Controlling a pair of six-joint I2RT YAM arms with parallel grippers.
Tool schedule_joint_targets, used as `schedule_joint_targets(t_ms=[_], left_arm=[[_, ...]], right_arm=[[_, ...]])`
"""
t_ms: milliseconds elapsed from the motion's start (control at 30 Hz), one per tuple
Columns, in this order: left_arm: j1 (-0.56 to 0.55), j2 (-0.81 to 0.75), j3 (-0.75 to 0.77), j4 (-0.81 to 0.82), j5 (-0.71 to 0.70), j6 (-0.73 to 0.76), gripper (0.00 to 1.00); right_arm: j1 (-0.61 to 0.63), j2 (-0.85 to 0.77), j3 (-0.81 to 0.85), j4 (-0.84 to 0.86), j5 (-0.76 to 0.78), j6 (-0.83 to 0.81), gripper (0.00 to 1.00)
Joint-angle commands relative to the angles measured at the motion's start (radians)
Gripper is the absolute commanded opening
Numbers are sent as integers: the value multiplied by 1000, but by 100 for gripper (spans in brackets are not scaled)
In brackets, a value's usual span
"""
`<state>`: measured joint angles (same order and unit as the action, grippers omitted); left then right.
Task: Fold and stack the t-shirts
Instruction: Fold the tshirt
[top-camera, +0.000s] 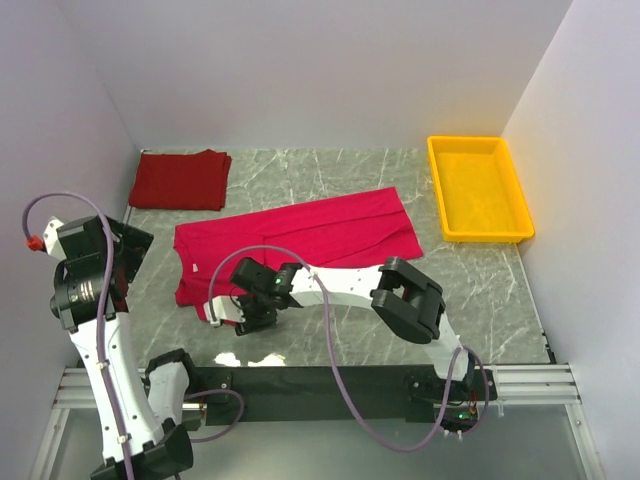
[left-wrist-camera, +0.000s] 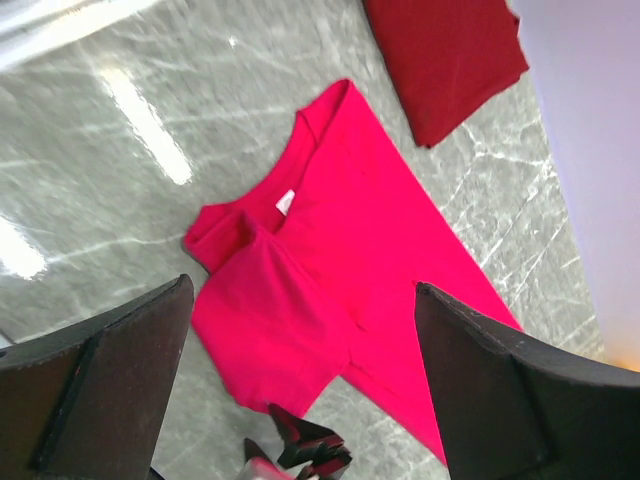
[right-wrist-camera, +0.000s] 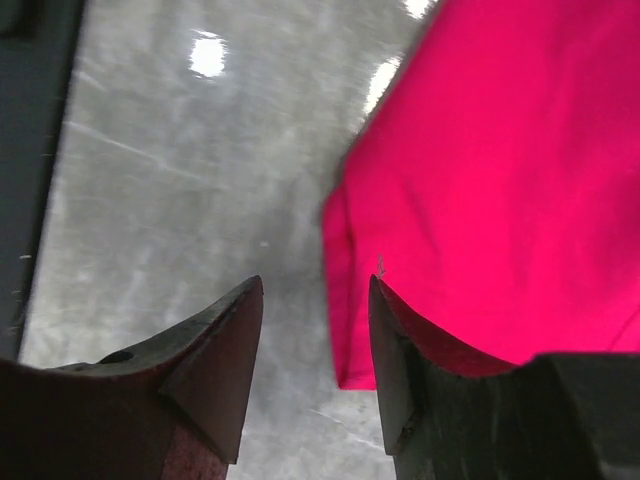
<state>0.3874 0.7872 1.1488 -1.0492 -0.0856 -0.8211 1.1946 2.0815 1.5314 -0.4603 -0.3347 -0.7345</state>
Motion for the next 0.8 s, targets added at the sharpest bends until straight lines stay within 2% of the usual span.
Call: schedule_joint_targets(t_ms=[0,200,367,433,467,500,567,767], left_arm=[[4,-31,61,-34,-63,36,97],[4,-48,80,-43,-71,36,97],[4,-60,83,-40,-83,34,97],[2,-65,83,-41,-85,39,97],[4,-63,84,-43,-86,39,97],[2,-63,86,-43,-89,39,97],[2,-63,89,-43,-92,42,96],[4,-65,80,-31,-92,53,96]], right_arm=[[-9,23,70,23,54,33,53],[-7,61,91,22,68,63,49],[-7,83,95,8,49,81,43],[-7,84,90,9,48,84,34],[-9,83,90,11,42,95,26],[-12,63,84,21,36,104,11],[-32,34,79,37,13,138,1],[-134,-6,232,3,-66,250,0]])
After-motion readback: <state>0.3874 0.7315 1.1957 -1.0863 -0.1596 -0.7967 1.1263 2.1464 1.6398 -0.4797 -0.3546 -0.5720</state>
